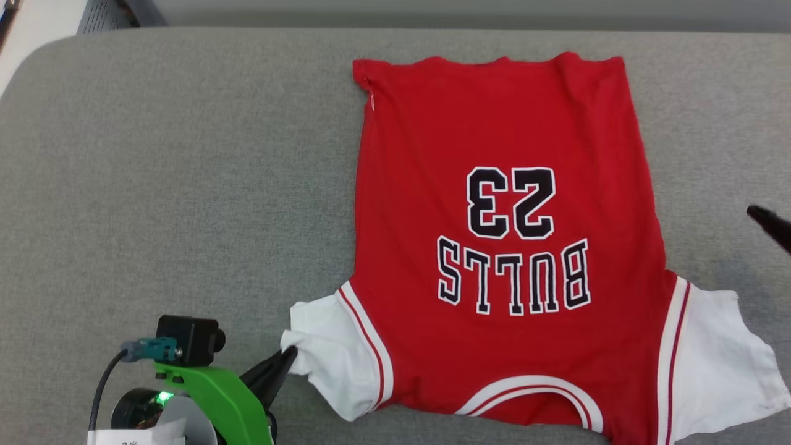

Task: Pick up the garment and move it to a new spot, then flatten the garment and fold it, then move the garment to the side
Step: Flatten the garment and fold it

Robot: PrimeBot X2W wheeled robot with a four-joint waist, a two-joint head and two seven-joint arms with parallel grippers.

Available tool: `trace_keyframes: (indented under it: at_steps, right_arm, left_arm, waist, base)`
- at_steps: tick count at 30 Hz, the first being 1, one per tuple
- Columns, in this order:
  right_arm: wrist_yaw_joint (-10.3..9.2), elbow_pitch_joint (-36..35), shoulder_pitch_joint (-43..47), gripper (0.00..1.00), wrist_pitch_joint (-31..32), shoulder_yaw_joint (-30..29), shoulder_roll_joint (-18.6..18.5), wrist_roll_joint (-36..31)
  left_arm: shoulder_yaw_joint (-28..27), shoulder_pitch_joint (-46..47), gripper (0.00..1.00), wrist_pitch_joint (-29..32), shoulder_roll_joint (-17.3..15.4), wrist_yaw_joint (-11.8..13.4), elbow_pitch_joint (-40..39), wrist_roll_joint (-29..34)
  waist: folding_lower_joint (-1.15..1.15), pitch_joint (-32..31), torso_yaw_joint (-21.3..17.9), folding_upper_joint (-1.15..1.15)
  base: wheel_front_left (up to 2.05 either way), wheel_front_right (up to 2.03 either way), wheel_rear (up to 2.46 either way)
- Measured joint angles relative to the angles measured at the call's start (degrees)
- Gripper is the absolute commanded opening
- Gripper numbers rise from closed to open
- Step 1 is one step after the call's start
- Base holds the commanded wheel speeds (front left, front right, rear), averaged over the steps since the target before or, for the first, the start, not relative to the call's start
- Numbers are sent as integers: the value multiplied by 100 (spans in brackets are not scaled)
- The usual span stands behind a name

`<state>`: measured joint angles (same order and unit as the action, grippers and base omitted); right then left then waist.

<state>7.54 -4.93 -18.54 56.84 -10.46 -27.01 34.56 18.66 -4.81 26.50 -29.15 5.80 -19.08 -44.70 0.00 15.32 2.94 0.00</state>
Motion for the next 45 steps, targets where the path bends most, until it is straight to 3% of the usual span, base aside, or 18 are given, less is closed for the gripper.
trace_keyframes:
  at_steps: [10,16,25,34,35,36,45]
  right_arm:
    - [0,1082,-2390,100,858,390,-267,-349]
    - [0,1953,-3403,100,1032,531,-450,-747]
    - [0,2835,-4162,100,993,611,-609,-1234]
    - [-1,3178,-4363,100,854,961,-794,-1281]
    - [-1,3187,-4361,29,887,1003,-809,-1269]
    - [-1,3186,-4355,0,902,1033,-831,-1252]
    - [-1,3306,-4021,0,651,1087,-742,-1053]
  left_arm:
    - [364,464,0,78,108,-57,-280,220]
    - [539,620,0,48,270,-130,-338,290]
    - [697,786,0,-75,426,-235,-333,330]
    - [750,845,0,-182,541,-286,-183,331]
    - [756,846,0,-183,546,-287,-170,331]
    - [756,847,0,-185,547,-287,-160,331]
    - [717,849,0,-238,544,-282,-51,330]
  waist:
    - [1,862,537,0]
    - [1,1236,985,0]
    - [1,1747,1544,0]
    - [1,2067,1883,0]
    - [1,2075,1902,0]
    - [1,2073,1910,0]
    - [1,1870,1789,0]
  base:
    - [0,0,0]
    - [0,0,0]
    - [0,0,0]
    - [0,0,0]
    - [0,0,0]
    - [0,0,0]
    - [0,0,0]
